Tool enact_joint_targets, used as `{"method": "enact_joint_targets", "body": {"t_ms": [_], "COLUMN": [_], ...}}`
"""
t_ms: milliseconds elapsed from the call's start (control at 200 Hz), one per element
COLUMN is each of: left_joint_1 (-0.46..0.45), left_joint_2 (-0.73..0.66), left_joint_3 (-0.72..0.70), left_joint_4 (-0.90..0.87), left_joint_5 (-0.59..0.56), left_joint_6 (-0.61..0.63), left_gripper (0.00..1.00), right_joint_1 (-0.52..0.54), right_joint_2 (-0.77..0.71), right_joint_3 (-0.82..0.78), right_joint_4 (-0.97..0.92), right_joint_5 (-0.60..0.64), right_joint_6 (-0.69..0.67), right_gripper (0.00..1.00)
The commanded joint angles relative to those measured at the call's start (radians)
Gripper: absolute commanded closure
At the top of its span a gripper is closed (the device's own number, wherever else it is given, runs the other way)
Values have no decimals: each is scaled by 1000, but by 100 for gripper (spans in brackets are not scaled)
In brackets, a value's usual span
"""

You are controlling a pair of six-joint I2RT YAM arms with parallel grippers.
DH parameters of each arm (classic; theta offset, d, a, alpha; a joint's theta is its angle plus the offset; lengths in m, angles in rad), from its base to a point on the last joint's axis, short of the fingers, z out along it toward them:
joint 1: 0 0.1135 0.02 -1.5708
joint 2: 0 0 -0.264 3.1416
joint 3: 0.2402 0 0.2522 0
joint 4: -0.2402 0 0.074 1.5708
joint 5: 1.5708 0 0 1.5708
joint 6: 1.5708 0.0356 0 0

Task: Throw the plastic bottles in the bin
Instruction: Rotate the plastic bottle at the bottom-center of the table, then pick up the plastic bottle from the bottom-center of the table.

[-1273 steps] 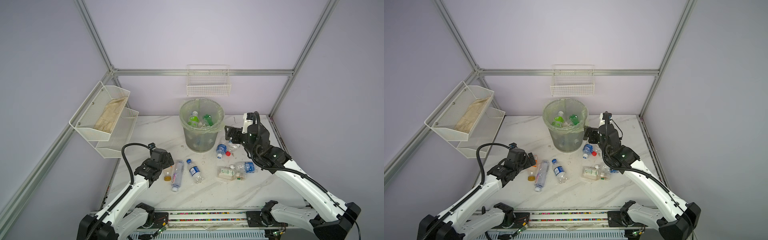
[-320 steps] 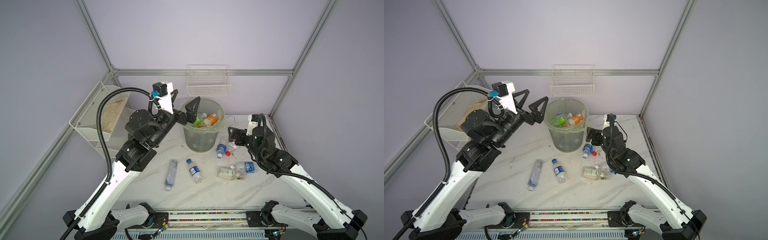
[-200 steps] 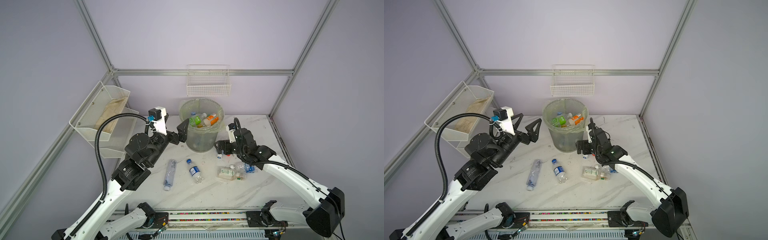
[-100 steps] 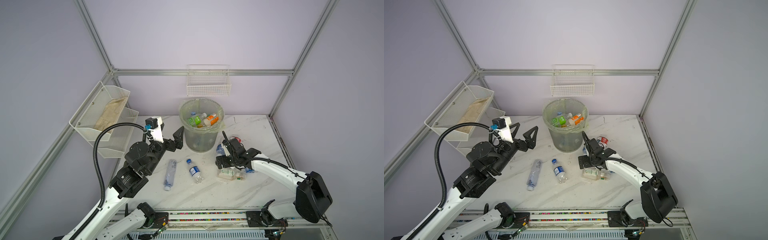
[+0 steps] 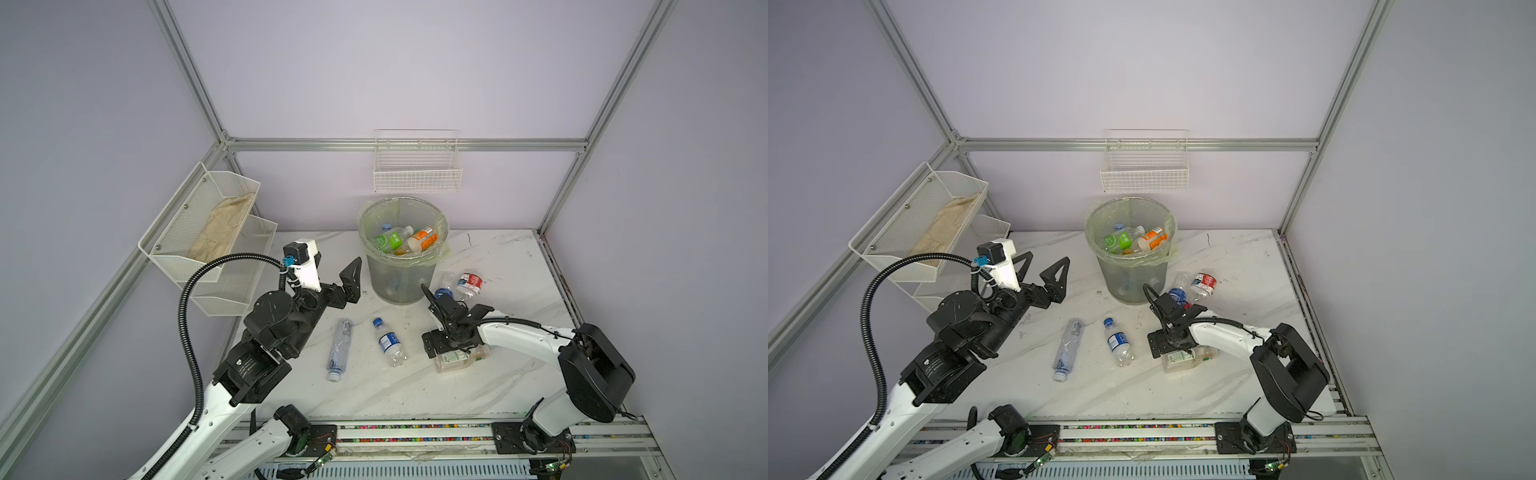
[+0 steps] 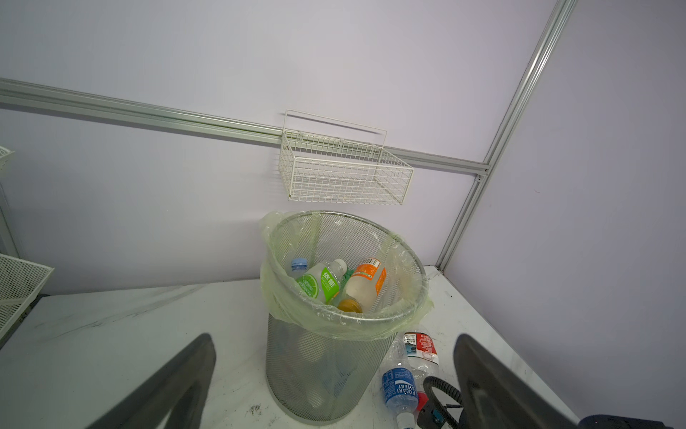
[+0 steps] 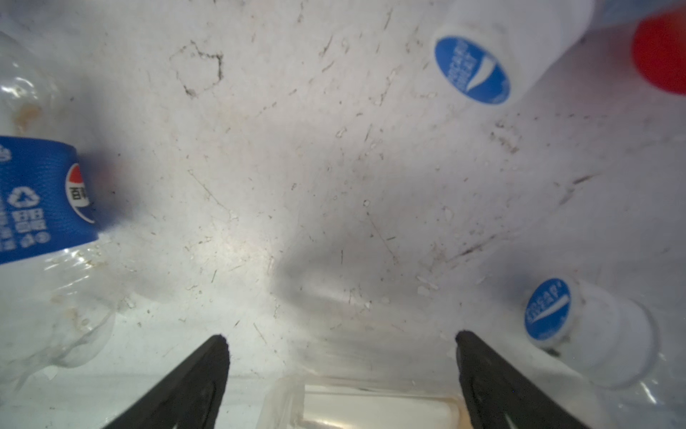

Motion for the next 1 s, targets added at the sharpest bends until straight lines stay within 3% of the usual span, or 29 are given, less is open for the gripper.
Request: {"method": "enact_joint_targets", "body": {"t_ms": [0, 220, 350, 460, 585, 730, 915, 995], "left_joint_1": [2, 2, 1, 2, 2, 2, 2, 2], "left_joint_2": [-10, -26, -28, -35, -48, -64, -72, -75], "left_joint_3": [-31, -49, -49, -52, -59, -72, -96, -97], "left_joint_4": [10, 12, 5, 4, -2, -8, 0, -4], "left_joint_5": [-17, -25, -25, -26, -32, -41, -37, -32], "left_joint_6": [5, 2, 2, 0, 0, -1, -18, -21], "left_gripper": [2, 1, 1, 1, 1, 1, 1, 1], "right_joint_1": [30, 36, 36, 35, 37, 37, 36, 36], "right_joint_2": [21, -32, -118, -192, -226, -219, -290, -300], "right_joint_3": [-6, 33, 132, 201, 291, 309, 38, 2], "right_joint_4": [-36, -2, -18, -23, -173, -265, -196, -215], "right_joint_5": [38, 27, 142, 226, 333, 221, 44, 61], "right_joint_6": [38, 107, 253, 447, 792, 1036, 1321, 1367], "right_gripper": [3, 3, 3, 3, 3, 3, 7, 12]}}
